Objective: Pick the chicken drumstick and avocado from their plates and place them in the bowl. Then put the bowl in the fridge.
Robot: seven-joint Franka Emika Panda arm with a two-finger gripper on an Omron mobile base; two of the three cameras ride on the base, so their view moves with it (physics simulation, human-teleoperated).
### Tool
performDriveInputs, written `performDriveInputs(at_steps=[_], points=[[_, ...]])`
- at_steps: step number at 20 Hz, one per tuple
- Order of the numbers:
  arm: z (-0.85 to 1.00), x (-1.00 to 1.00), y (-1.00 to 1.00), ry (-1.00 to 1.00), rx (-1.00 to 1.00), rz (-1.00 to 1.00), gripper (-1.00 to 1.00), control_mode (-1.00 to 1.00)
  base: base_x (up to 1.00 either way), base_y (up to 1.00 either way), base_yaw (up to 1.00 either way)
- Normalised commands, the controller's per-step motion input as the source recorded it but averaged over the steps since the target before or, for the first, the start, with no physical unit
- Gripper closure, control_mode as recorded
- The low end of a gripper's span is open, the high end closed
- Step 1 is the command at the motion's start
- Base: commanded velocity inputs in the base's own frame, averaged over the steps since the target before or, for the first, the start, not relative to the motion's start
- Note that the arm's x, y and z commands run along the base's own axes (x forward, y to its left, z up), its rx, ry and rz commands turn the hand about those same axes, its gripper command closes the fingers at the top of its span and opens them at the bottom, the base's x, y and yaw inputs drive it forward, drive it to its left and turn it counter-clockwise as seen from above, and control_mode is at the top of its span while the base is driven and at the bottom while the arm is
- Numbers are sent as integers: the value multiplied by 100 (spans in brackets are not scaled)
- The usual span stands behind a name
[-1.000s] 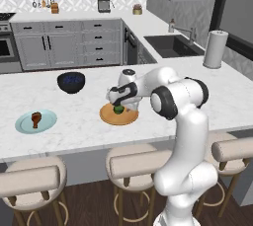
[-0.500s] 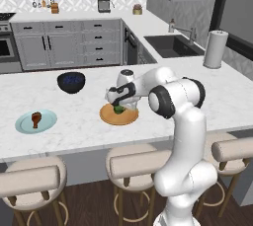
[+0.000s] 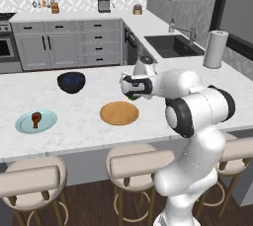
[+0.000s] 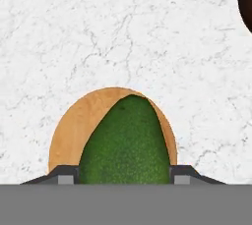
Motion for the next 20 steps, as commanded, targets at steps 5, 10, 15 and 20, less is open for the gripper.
performDriveInputs(at_steps=[5, 10, 15, 20], points=[[100, -78, -95, -24, 0, -18, 100, -100, 0, 0, 0], [100, -27, -100, -9, 0, -27, 100, -100, 0, 0, 0], [68, 1, -100, 19, 0, -34, 100, -100, 0, 0, 0], [-16, 20, -94, 52, 4, -7, 100, -100, 0, 0, 0]])
